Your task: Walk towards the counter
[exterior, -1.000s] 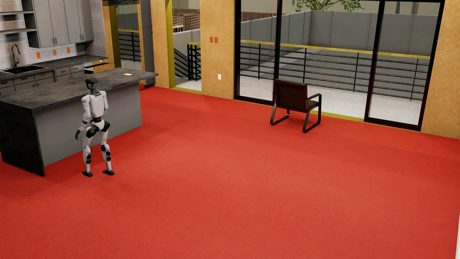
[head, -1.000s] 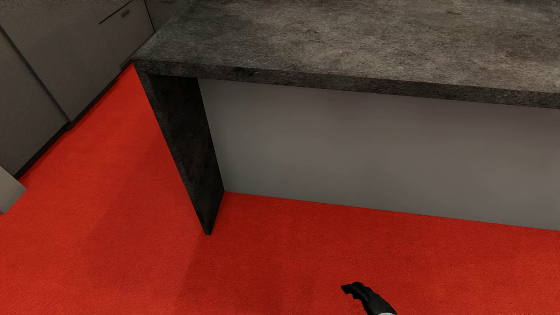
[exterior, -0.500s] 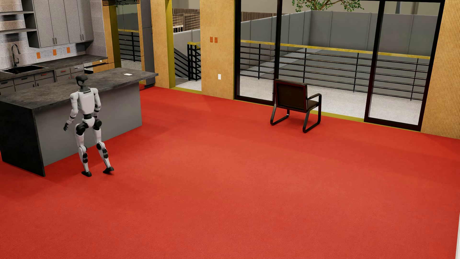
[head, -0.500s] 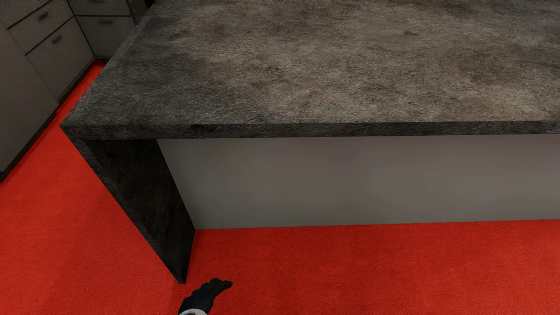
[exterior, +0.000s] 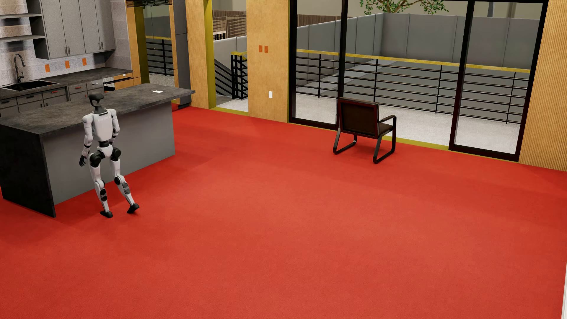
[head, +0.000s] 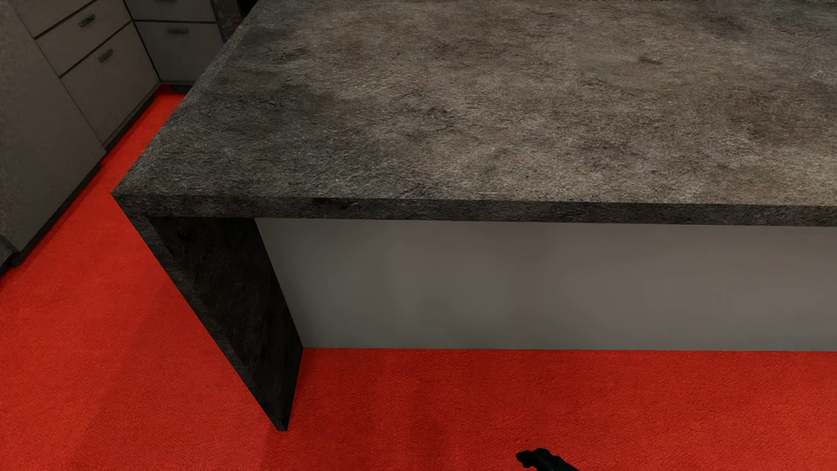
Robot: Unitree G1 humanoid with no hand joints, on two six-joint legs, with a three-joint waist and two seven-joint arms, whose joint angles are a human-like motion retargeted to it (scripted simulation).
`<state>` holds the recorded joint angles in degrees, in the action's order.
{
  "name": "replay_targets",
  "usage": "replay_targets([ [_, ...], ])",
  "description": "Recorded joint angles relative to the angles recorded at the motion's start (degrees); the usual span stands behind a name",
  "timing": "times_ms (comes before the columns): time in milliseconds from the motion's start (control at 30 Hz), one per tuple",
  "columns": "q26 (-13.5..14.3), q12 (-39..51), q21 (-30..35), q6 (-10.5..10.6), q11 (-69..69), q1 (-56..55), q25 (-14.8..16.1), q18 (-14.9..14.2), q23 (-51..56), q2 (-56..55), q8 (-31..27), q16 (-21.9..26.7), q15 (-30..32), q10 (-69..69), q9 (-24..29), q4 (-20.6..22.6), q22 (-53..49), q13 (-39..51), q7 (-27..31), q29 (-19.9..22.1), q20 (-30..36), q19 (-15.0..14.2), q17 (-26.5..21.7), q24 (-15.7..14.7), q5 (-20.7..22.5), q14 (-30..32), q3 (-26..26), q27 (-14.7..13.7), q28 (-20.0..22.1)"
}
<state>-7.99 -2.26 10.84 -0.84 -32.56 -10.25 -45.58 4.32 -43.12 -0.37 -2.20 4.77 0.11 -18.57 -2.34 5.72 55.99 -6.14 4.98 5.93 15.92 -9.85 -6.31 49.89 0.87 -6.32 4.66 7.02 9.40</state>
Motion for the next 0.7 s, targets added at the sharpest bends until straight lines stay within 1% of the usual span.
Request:
replay_targets([
  [200, -0.56, -2.2, -0.33, -0.87, -5.8, -0.3, -0.75, 0.37, -2.73, -2.8, 0.38, 0.8, 1.52, -1.03, -0.09, 1.68, -0.2, -0.19, 0.5, -0.83, -1.86, -1.84, -1.21, -0.05, -1.28, -0.99, 0.38, 0.9, 0.16],
  [333, -0.7, -2.04, -0.82, -1.52, -10.55, -0.75, -1.36, 0.07, -3.47, -5.73, 0.97, 0.71, 1.81, -1.44, 0.0, 2.16, -0.82, -0.05, -0.36, -1.37, -3.44, -2.49, -1.69, -0.41, -2.39, -1.46, 0.4, 1.0, 0.58],
  [367, -0.65, -1.83, -1.17, -1.68, -11.92, -0.9, -1.28, -0.04, -3.19, -6.56, 1.49, 0.58, 1.49, -1.55, 0.08, 2.22, -1.01, -0.1, -0.67, -1.21, -3.58, -2.96, -1.72, -0.42, -2.9, -1.56, 0.35, 0.9, 0.56],
  [400, 0.07, -1.76, -1.49, -1.85, -13.24, -1.07, -1.14, -0.17, -2.55, -7.37, 2.12, 0.79, 0.8, -1.7, 0.18, 2.28, -0.91, -0.43, -0.9, -0.99, -3.67, -3.8, -1.72, -0.33, -3.44, -1.67, 0.26, 0.81, 0.7],
  [467, 0.9, -0.91, -1.84, -2.17, -14.99, -1.45, -0.96, -0.45, -1.32, -8.53, 3.01, 0.79, -3.05, -2.05, 0.38, 2.43, -1.03, -1.0, -1.09, -0.72, -3.58, -3.88, -1.63, 0.02, -4.35, -1.88, -0.01, 0.56, 0.78],
  [500, 1.17, -0.43, -1.86, -2.31, -14.75, -1.44, -0.9, -0.58, -0.89, -8.77, 3.69, 0.81, -5.54, -1.95, 0.45, 2.38, -1.29, -1.24, -1.04, -0.74, -3.54, -3.18, -1.53, 0.12, -4.95, -1.83, -0.13, 0.37, 0.84],
  [567, 1.52, 0.84, -1.39, -2.51, -10.78, -1.32, -1.01, -0.82, -0.71, -8.63, 6.81, 0.64, -9.9, -1.44, 0.46, 2.26, -1.62, -1.34, -0.81, -0.74, -3.49, 0.02, -0.91, 0.24, -7.27, -1.6, -0.34, 0.66, 1.01],
  [633, 1.84, 1.9, -1.38, -2.61, -3.78, -1.08, -1.06, -1.05, -0.72, -8.09, 10.01, 0.64, -12.96, -0.49, 0.42, 2.1, -2.05, -1.39, -0.27, -0.82, -3.26, 3.29, -0.67, 0.31, -8.95, -1.11, -0.65, 0.86, 1.09],
  [667, 1.91, 2.38, -1.49, -2.6, -0.71, -1.0, -1.08, -1.17, -0.78, -8.33, 10.04, 0.59, -13.74, -0.09, 0.45, 2.0, -2.2, -1.34, 0.04, -0.76, -3.15, 4.11, -0.58, 0.28, -8.85, -0.9, -0.83, 0.97, 1.07],
  [700, 1.97, 2.8, -1.6, -2.53, 1.51, -1.0, -1.13, -1.32, -0.86, -8.87, 9.17, 0.52, -14.28, 0.16, 0.53, 1.89, -2.34, -1.24, 0.31, -0.69, -3.06, 3.96, -0.56, 0.21, -8.43, -0.75, -1.0, 1.06, 1.06],
])
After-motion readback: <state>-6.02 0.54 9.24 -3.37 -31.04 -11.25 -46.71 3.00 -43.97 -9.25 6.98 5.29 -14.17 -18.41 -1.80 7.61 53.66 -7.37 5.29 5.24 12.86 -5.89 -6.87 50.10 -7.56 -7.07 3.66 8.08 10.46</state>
